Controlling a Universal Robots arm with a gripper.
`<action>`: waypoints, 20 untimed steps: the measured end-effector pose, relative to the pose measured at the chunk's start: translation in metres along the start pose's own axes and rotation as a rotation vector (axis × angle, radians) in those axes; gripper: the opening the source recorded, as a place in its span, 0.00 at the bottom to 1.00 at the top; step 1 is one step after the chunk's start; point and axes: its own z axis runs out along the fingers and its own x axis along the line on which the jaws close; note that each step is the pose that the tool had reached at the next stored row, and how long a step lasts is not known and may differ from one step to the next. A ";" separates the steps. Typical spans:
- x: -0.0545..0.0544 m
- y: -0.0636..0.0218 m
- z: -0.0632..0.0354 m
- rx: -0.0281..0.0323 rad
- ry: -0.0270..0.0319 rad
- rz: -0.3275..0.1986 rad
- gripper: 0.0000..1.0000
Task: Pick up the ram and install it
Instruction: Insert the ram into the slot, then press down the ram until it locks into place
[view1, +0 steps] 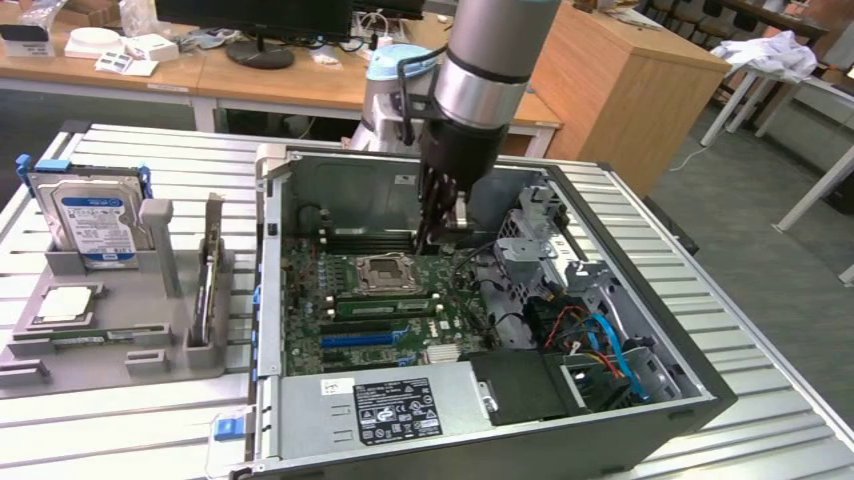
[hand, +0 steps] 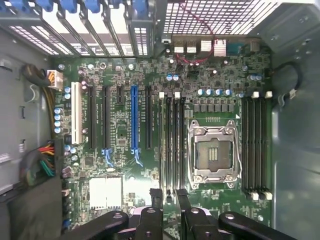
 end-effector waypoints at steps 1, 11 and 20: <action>0.000 0.0000 -0.0026 -0.0001 0.0001 0.000 0.25; -0.001 0.0002 -0.0231 0.0001 0.0007 0.000 0.25; -0.001 0.0002 -0.0257 0.0000 0.0008 0.000 0.25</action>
